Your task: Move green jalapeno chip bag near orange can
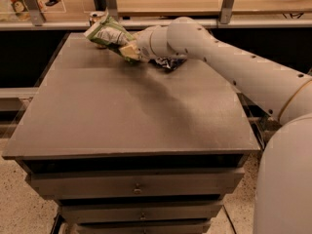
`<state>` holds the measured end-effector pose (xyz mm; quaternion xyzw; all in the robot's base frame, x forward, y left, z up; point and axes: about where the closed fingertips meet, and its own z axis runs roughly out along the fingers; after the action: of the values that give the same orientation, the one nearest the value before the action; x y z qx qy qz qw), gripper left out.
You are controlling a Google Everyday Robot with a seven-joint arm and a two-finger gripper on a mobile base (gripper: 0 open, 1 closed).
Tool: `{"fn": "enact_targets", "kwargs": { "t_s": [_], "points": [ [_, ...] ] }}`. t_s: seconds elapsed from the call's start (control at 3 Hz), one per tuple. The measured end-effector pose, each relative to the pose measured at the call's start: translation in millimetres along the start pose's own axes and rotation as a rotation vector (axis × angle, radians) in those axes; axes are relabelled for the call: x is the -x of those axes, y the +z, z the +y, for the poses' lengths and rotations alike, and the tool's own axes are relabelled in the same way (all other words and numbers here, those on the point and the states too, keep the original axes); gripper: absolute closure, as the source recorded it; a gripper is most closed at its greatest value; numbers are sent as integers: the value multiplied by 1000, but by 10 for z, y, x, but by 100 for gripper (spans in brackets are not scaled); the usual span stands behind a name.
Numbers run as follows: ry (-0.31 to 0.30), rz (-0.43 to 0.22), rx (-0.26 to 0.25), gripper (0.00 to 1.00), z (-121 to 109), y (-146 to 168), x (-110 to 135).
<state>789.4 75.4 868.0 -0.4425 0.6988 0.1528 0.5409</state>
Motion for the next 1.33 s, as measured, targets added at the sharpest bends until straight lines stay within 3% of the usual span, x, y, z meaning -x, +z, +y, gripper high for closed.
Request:
{"fn": "enact_targets", "kwargs": {
  "t_s": [0.33, 0.67, 1.0, 1.33],
  "points": [
    [-31, 20, -11, 100, -25, 131, 16],
    [-17, 27, 35, 83, -10, 279, -2],
    [35, 54, 109, 59, -22, 431, -46],
    [69, 70, 144, 36, -36, 450, -91]
  ]
}}
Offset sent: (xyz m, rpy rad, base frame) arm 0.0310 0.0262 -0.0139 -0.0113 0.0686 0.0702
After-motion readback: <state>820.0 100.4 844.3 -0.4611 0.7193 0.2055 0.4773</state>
